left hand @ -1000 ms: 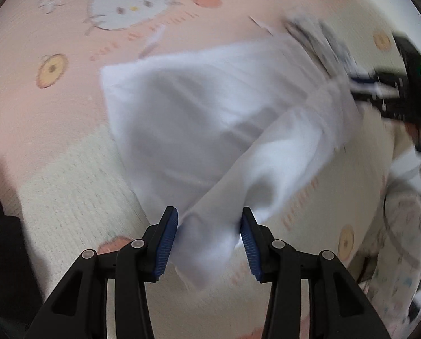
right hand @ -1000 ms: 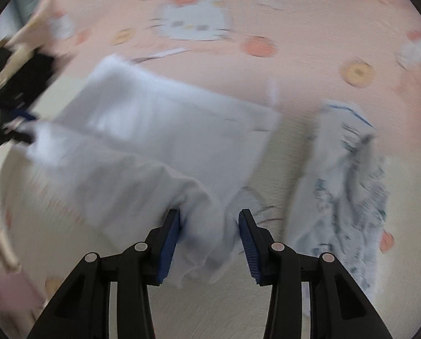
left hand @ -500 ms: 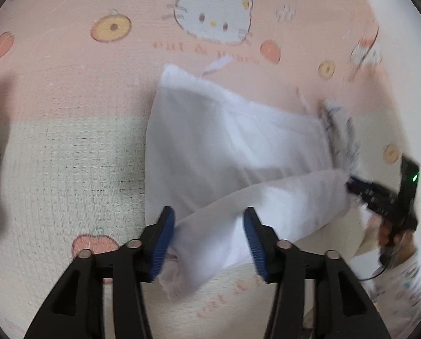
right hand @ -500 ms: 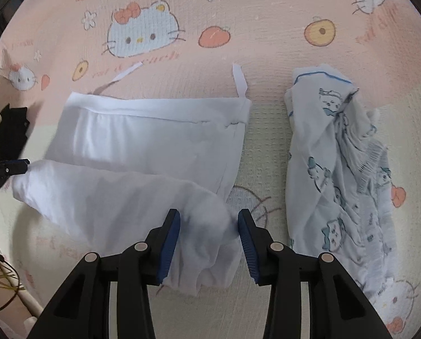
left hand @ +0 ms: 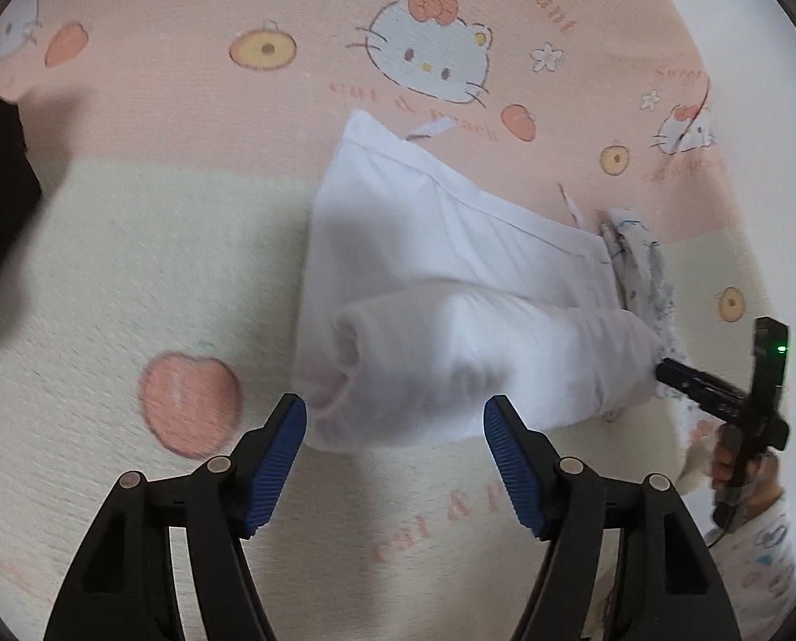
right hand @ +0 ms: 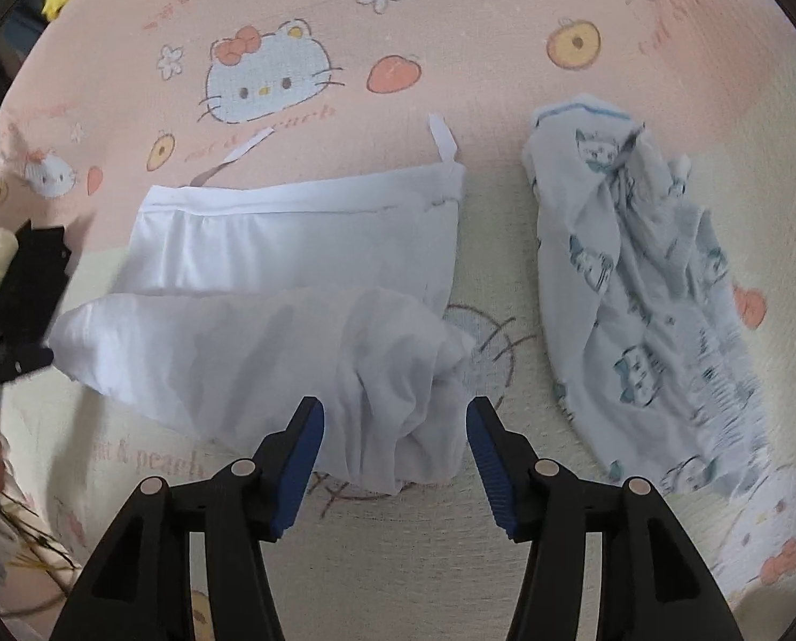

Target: Fold clothes

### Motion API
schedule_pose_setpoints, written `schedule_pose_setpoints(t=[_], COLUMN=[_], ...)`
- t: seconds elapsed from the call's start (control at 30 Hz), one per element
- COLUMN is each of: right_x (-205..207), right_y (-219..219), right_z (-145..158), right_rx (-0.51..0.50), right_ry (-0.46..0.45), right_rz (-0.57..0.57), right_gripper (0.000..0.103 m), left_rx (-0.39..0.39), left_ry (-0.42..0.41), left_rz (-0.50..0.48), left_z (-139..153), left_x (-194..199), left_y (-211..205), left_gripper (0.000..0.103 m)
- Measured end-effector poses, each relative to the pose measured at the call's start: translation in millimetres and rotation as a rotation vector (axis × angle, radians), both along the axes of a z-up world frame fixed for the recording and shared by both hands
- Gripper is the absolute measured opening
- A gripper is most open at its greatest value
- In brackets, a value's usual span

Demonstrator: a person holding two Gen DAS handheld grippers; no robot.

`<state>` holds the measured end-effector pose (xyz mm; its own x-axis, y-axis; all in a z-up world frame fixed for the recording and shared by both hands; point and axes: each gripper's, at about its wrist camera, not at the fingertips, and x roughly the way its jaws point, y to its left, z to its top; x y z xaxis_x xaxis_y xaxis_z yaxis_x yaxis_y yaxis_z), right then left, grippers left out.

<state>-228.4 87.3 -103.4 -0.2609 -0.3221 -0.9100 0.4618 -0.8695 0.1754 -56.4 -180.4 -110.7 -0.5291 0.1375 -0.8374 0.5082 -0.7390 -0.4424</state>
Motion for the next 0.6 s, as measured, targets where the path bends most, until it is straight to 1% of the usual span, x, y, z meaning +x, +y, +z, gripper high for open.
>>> schedule_pose_setpoints(t=[0.1,0.13,0.17,0.23,0.27,0.3,0.33,0.37,0.4,0.47,0.53,0.6], right_x=[-1,-2,-2,-3,-3,-2,-2,-2,-2,-3,-5,-7], right_y=[4,6,8,10,9,8,6,4,1,-6,-12,-17], right_z=[-8,-10,-12,-15,-15,-14,-12,-9,-7,-2,1,-2], right_rx=[-0.034,-0.052,-0.070,-0.099,-0.114,-0.116,-0.115,-0.115,-0.115,-0.122,-0.115,-0.044], right_ry=[-0.020,-0.022,-0.025,-0.032,-0.027,-0.012,0.002,0.015,0.029,0.041,0.049,0.077], right_rz=[-0.043,-0.052,-0.062,-0.070,-0.063,-0.055,-0.043,-0.031,-0.019,0.005,0.020,0.012], right_gripper=[0.055,0.055,0.055,0.054,0.041,0.026,0.024,0.023,0.019,0.018,0.018,0.018], left_rx=[-0.018,-0.028,-0.037,-0.076,-0.095,-0.088,-0.062,-0.036,-0.014,-0.002,-0.042,-0.103], left_ry=[0.012,0.019,0.026,0.016,0.011,0.021,0.039,0.058,0.077,0.101,0.075,0.013], left_rz=[0.011,0.011,0.006,-0.018,-0.034,-0.040,-0.039,-0.039,-0.034,-0.035,-0.068,-0.080], left_z=[-4,-5,-5,-4,-3,0,3,7,11,19,20,10], left_x=[0,-2,-4,-11,-15,-19,-21,-24,-26,-32,-42,-50], left_y=[4,5,7,10,10,8,4,0,-4,-8,-5,-4], left_gripper=[0.067,0.064,0.046,0.027,0.025,0.023,0.020,0.020,0.020,0.020,0.020,0.020])
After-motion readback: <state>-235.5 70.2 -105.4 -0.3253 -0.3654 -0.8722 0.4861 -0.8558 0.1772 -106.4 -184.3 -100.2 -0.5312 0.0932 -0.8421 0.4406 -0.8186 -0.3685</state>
